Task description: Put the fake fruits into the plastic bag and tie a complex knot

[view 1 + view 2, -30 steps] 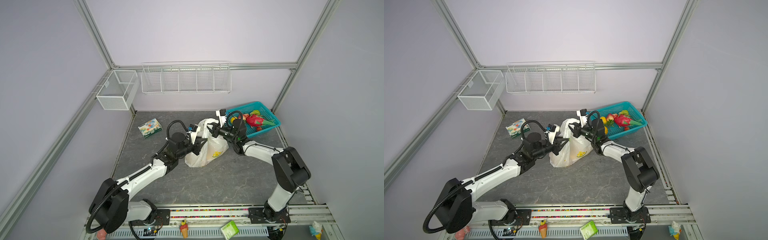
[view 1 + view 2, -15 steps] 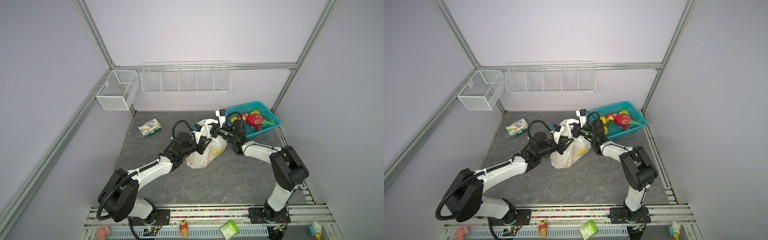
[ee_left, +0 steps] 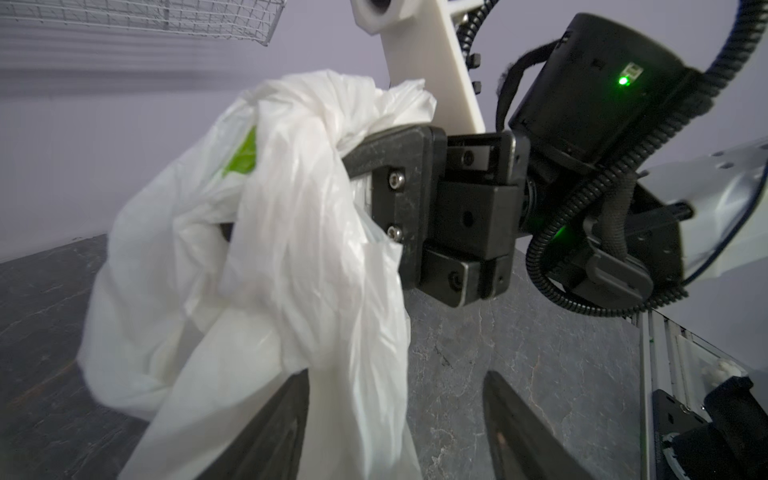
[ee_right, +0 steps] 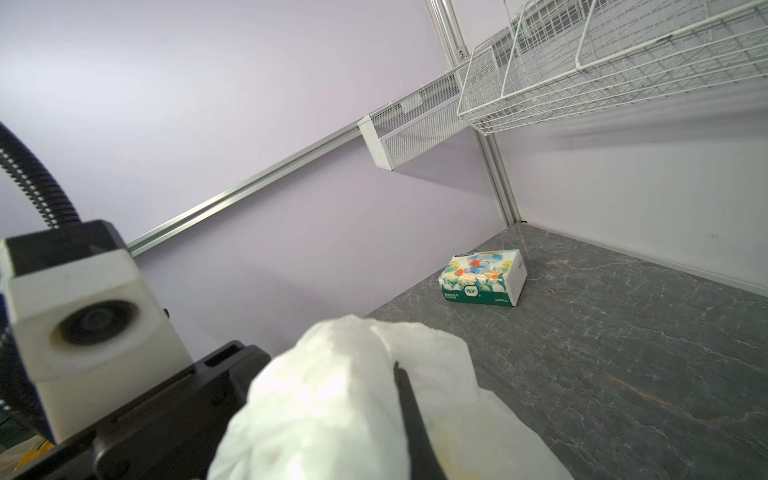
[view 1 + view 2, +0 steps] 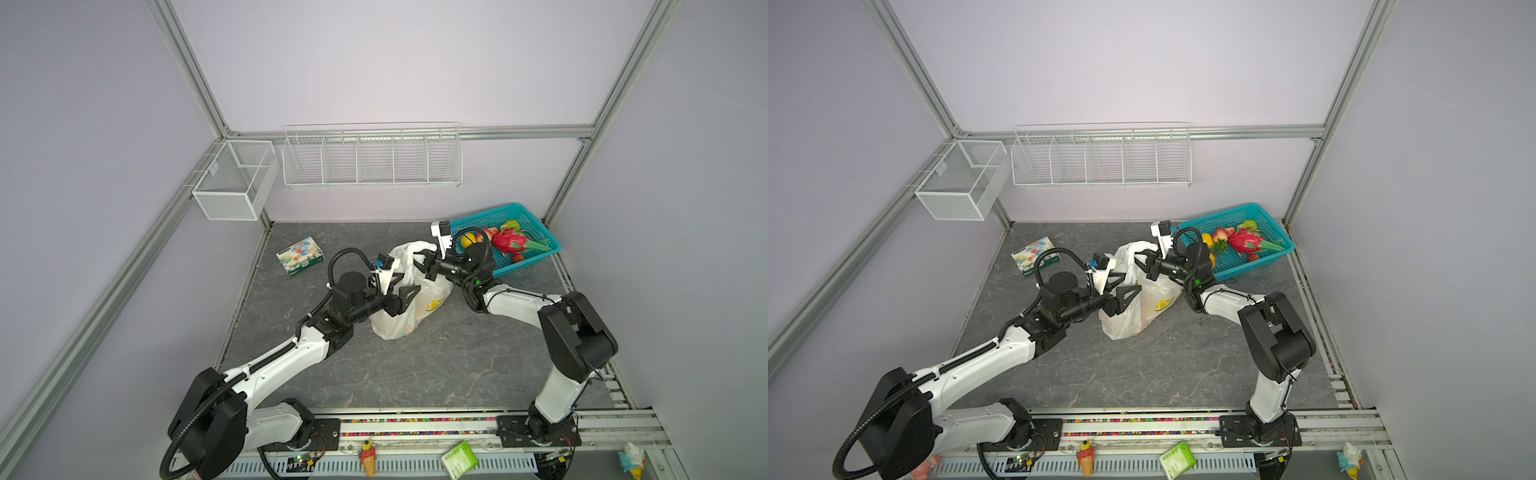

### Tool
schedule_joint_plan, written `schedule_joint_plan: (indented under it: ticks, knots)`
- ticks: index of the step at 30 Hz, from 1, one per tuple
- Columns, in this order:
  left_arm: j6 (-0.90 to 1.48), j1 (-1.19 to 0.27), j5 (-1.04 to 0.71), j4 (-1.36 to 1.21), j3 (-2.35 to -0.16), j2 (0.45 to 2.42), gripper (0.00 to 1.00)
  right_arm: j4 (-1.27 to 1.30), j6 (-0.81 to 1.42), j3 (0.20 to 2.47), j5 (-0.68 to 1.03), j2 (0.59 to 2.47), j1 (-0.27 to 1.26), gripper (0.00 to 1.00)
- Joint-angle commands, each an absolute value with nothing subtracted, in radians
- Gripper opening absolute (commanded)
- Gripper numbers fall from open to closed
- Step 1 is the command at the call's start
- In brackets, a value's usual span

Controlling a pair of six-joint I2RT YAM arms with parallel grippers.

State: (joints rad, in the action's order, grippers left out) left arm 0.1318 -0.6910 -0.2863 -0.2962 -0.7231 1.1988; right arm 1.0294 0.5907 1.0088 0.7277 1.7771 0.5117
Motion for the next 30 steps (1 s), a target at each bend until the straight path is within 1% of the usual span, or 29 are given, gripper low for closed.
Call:
schedule_joint_plan:
  ticks: [1, 4, 6, 9, 12, 17, 20, 25, 28, 30]
  knots:
    - [0.126, -0.670, -0.238, -0.242, -0.701, 1.130, 0.67, 1.051, 0.570, 1.004, 0.759, 1.750, 0.508, 0.07]
    - [0.137, -0.657, -0.202, -0.231, -0.688, 1.088, 0.66, 1.038, 0.565, 1.009, 0.765, 1.749, 0.510, 0.07]
    - [0.153, -0.654, -0.155, -0.238, -0.686, 1.074, 0.62, 1.026, 0.559, 1.015, 0.768, 1.746, 0.510, 0.07]
    - [0.173, -0.652, -0.136, -0.268, -0.702, 1.091, 0.47, 1.006, 0.548, 1.018, 0.770, 1.741, 0.515, 0.07]
    - [0.166, -0.652, -0.184, -0.261, -0.751, 1.152, 0.28, 0.988, 0.547, 1.022, 0.753, 1.733, 0.520, 0.07]
    - [0.214, -0.654, -0.277, -0.370, -0.760, 1.239, 0.10, 0.949, 0.560, 1.041, 0.724, 1.726, 0.526, 0.07]
    - [0.237, -0.667, -0.304, -0.433, -0.772, 1.308, 0.06, 0.952, 0.587, 1.049, 0.719, 1.726, 0.527, 0.07]
    - [0.275, -0.689, -0.311, -0.543, -0.784, 1.407, 0.06, 0.976, 0.626, 1.038, 0.733, 1.717, 0.529, 0.07]
    - [0.287, -0.689, -0.301, -0.600, -0.771, 1.427, 0.08, 1.002, 0.640, 1.023, 0.754, 1.715, 0.529, 0.07]
    - [0.280, -0.689, -0.300, -0.622, -0.758, 1.430, 0.11, 1.025, 0.644, 1.011, 0.769, 1.714, 0.527, 0.07]
